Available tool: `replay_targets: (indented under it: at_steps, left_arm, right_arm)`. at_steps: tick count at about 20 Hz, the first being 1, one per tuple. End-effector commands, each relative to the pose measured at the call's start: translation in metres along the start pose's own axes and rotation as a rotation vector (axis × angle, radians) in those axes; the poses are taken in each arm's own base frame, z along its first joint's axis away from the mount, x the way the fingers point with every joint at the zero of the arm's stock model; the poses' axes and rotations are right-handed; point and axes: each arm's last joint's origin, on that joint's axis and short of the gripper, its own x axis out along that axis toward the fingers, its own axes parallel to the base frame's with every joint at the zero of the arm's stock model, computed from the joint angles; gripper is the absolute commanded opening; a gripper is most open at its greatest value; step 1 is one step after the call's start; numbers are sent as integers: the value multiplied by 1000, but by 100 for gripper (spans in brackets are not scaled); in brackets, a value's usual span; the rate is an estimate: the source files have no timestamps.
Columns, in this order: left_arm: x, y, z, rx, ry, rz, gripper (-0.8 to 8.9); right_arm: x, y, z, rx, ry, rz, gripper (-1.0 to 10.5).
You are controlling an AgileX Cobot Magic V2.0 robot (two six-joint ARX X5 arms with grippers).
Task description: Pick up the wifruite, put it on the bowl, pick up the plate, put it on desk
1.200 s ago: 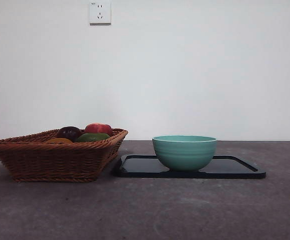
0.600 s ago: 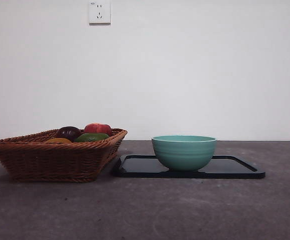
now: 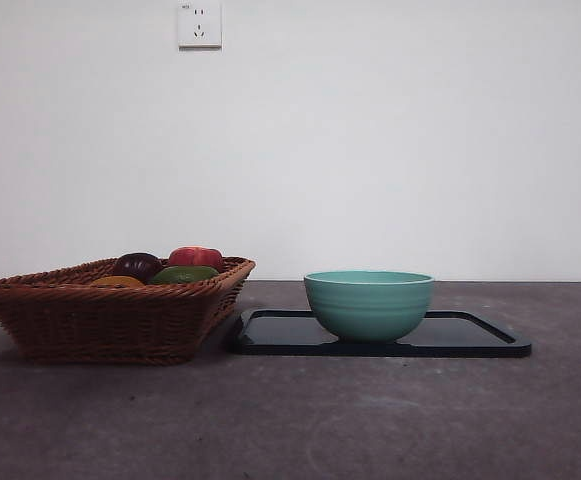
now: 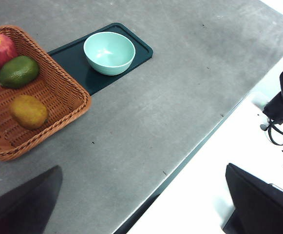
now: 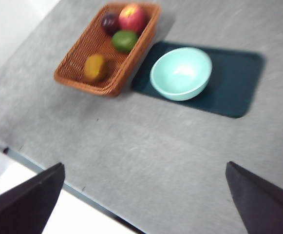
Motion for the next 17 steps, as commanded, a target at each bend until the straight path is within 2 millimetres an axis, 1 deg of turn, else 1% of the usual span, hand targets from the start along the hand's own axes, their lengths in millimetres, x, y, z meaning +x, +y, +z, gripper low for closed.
replay_targets:
  at_steps: [1, 2, 5, 6, 9, 13, 17]
  left_arm:
    - [-2, -1, 2, 28, -19, -13, 563]
    - [-2, -1, 2, 28, -19, -13, 563]
    - [-2, -1, 2, 28, -20, -13, 563]
    - [-2, -1, 2, 28, -20, -13, 563]
    - [-2, -1, 2, 34, -21, -19, 563]
    - [-2, -1, 3, 37, -22, -23, 563]
    - [-2, -1, 3, 37, -23, -23, 563]
  right_arm:
    - [29, 0, 20, 50, 80, -16, 550]
    - [44, -1, 26, 65, 125, -30, 550]
    - [102, -8, 44, 99, 276, -81, 550]
    - [117, -10, 47, 107, 308, -91, 550]
    - [174, -20, 55, 130, 414, -128, 550]
    - [229, -32, 65, 157, 526, -168, 550]
    - [273, -46, 81, 183, 577, -201, 550]
